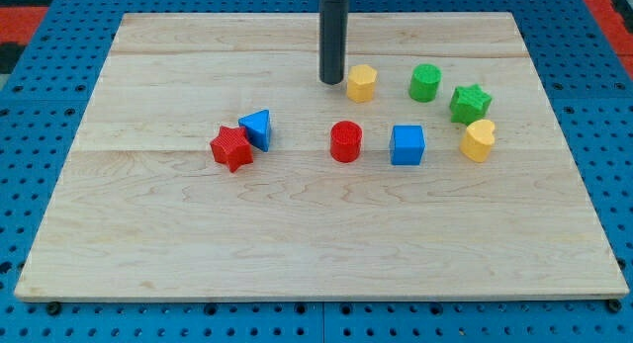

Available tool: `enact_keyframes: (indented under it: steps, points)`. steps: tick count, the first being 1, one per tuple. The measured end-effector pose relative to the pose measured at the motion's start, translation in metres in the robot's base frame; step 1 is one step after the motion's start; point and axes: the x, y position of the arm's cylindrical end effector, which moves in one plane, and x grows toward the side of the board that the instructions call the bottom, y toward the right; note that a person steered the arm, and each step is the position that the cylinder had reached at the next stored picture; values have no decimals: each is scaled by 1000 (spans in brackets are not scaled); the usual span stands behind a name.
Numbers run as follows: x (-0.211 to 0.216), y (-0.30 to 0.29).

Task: Slightly move the red star to the right

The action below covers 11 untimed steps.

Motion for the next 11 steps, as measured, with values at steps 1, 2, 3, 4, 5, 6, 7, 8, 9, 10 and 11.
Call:
enact_keyframes:
  steps: [1,2,3,4,5,6,7,8,9,10,11]
  points:
    - [1,-51]
    - [19,-77]
    - [38,-104]
    - [68,-138]
    - [107,-150]
    - [116,-140]
    - [138,-106]
    - [150,-85]
    - [149,-84]
    - [174,-77]
    - [191,-69]
